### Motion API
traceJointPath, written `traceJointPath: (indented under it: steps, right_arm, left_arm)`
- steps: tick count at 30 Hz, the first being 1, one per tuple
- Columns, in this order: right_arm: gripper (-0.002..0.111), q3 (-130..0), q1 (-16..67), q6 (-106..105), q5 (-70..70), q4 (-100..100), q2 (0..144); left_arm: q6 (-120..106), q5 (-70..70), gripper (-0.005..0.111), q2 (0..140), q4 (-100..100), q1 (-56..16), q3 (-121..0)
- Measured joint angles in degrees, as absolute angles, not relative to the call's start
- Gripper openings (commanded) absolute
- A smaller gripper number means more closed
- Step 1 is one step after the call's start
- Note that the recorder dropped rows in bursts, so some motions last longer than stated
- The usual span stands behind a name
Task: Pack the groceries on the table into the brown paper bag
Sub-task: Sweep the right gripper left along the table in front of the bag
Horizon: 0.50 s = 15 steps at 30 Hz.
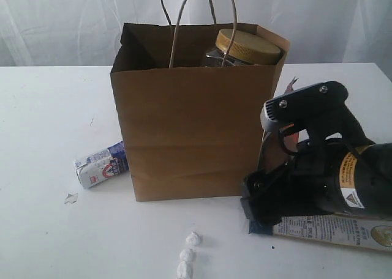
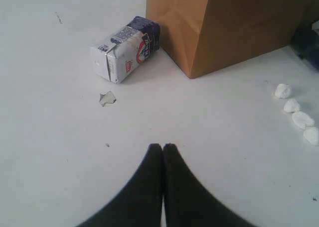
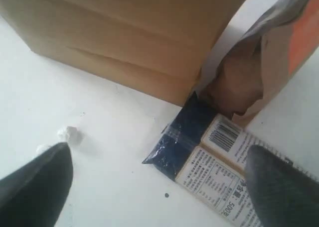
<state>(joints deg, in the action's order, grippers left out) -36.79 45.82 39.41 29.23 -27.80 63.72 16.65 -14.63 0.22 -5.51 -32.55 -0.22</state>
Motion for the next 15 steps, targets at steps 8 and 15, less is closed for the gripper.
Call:
traceJointPath:
  steps: [8,15]
  right_arm:
    - [0.052,-36.79,45.82,39.41,23.7,-25.58,67.82]
    - [0.046,-36.79,45.82,39.41,15.83,-25.49,72.92]
  left_arm:
    - [16.65,-14.63,0.0,0.22,-5.51,-32.55,-0.22]
    - [16.65,-14.63,0.0,0.22,-5.51,-32.55,-0.22]
